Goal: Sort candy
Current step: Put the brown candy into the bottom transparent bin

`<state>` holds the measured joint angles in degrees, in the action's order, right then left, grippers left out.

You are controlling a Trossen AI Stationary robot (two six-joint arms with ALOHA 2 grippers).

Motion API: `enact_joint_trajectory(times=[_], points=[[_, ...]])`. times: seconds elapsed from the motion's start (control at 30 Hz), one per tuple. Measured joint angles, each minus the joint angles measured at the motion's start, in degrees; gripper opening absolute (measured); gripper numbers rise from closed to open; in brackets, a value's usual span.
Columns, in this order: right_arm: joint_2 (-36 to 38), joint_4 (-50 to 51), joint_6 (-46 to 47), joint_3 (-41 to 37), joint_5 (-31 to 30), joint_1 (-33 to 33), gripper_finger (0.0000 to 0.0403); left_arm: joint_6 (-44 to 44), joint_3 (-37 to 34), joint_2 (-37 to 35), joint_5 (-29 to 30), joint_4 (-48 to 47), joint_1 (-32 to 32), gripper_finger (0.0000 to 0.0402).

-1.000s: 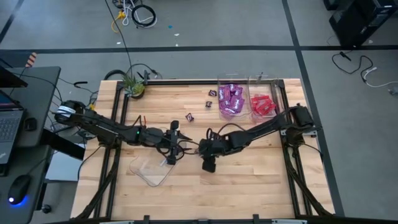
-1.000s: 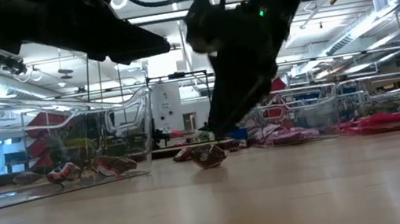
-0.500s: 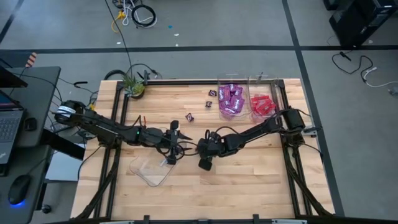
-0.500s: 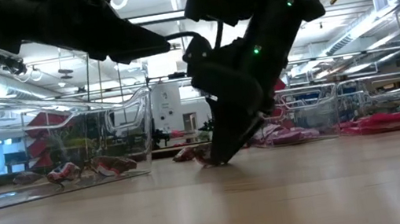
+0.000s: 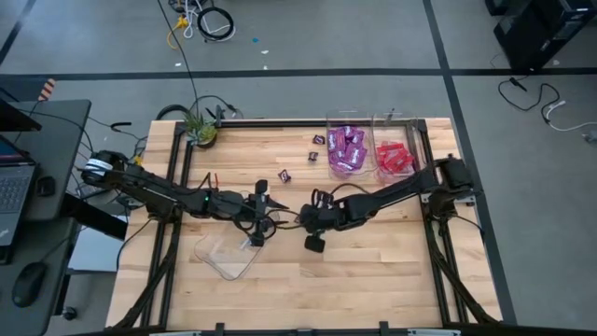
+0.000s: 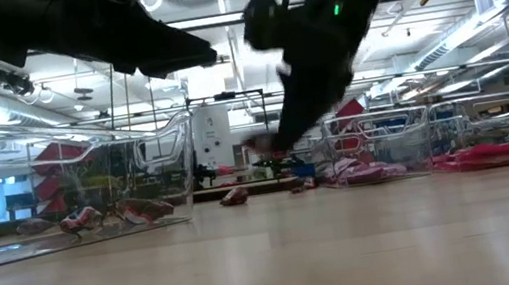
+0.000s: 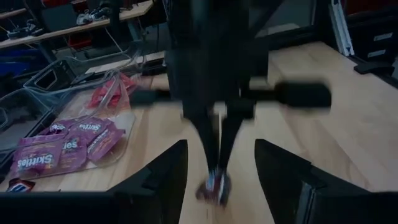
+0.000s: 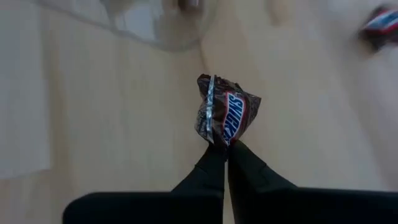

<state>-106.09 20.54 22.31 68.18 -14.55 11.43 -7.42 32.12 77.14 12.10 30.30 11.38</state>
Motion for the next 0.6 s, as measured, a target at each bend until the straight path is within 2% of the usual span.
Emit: enact_joint_trajectory(times=[0.17, 0.27, 0.43, 0.6], points=[[7.2, 0.8, -0.8, 0.0, 0.1, 0.5, 0.0006, -1.7, 0.0, 0.0, 0.5, 0.1, 0.3, 0.0188], [10.0, -0.1, -1.9, 0.0, 0.9, 0.6, 0.0002, -6.3, 0.0, 0.0, 0.8, 0.3, 1.2, 0.0188], [12.2, -2.2, -3.7, 0.1, 4.6, 0.6, 0.0002, -13.5, 0.0, 0.0, 2.7, 2.6, 3.0, 0.0188], [12.2, -4.2, -4.5, 0.0, 8.6, 0.6, 0.0001, -17.1, 0.0, 0.2, 3.8, 3.0, 3.4, 0.0188]])
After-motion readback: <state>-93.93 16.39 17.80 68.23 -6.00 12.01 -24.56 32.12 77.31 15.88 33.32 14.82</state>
